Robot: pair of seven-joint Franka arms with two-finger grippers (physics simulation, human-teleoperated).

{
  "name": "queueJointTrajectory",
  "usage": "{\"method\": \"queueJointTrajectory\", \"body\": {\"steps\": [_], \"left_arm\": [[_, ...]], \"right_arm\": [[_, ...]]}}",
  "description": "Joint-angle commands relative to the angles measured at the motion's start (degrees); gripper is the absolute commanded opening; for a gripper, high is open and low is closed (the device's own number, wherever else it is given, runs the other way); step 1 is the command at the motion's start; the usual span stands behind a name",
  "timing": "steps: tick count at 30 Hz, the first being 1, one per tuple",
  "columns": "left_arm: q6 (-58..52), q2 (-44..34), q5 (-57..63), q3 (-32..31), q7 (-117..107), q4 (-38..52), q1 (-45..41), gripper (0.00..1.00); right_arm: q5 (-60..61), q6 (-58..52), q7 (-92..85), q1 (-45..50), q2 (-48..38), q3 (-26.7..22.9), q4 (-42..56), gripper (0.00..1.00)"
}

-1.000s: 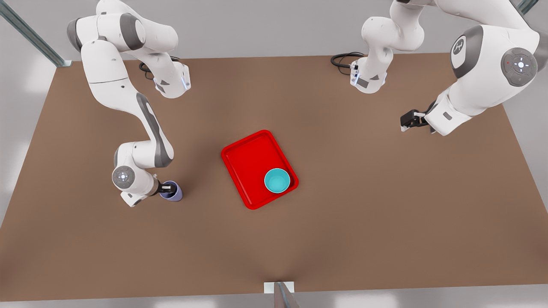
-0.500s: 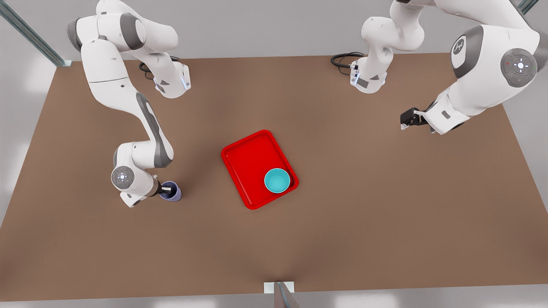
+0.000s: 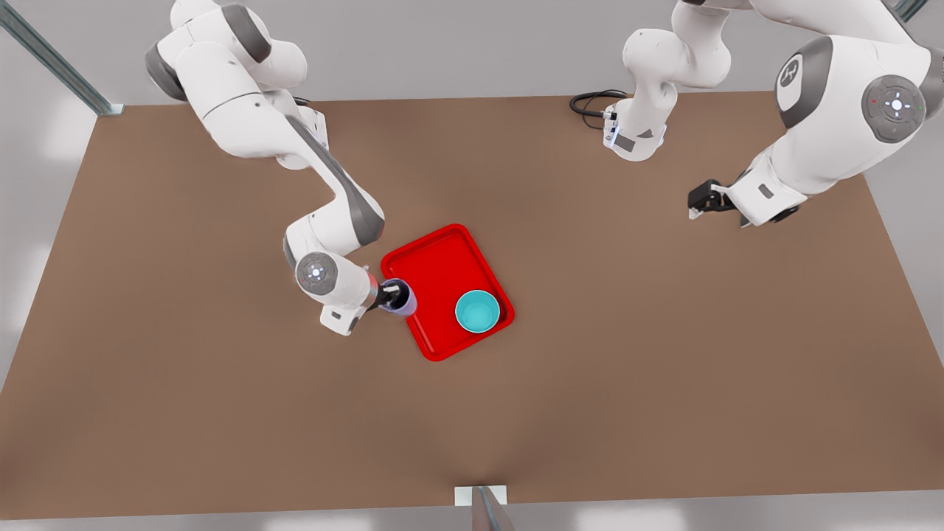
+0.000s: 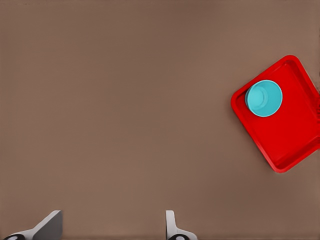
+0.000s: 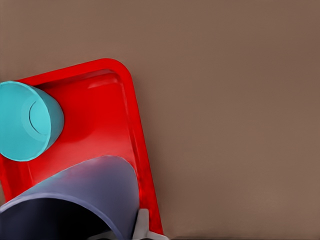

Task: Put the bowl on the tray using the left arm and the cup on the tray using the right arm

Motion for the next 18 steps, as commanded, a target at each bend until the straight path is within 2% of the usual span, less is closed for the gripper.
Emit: {"method": "queueJointTrajectory", "body": {"steps": [1, 12, 13, 14, 15, 18], "left_arm": [[-0.4, -0.1, 0.0, -0.2, 0.2, 0.2, -0.2, 1.0], [-0.5, 0.0, 0.1, -0.9, -0.4, 1.4, -0.3, 1.0], [-0.7, -0.1, 0.2, -1.4, -0.5, 1.5, -0.2, 1.0], [-0.7, -0.1, 0.1, -1.5, -0.7, 1.4, -0.3, 1.0], [-0.7, -0.1, 0.1, -1.5, -1.8, 1.5, -0.3, 1.0], [-0.7, 0.0, 0.1, -1.6, -1.9, 1.4, -0.3, 1.0]], "right_arm": [[0.0, -1.5, 2.0, 1.4, 1.2, 0.1, -0.1, 0.21], [-0.6, 1.6, 2.0, 4.5, 7.3, 0.1, 1.3, 0.21], [-0.6, 1.6, 2.0, 5.0, 7.3, 0.1, 1.3, 0.45], [-0.5, 1.6, 2.0, 5.1, 7.3, 0.1, 1.3, 0.78], [-0.7, 1.7, 2.0, 5.1, 7.3, 0.1, 1.4, 1.0], [-0.6, 1.6, 1.9, 5.5, 7.2, 0.1, 2.6, 1.0]]}}
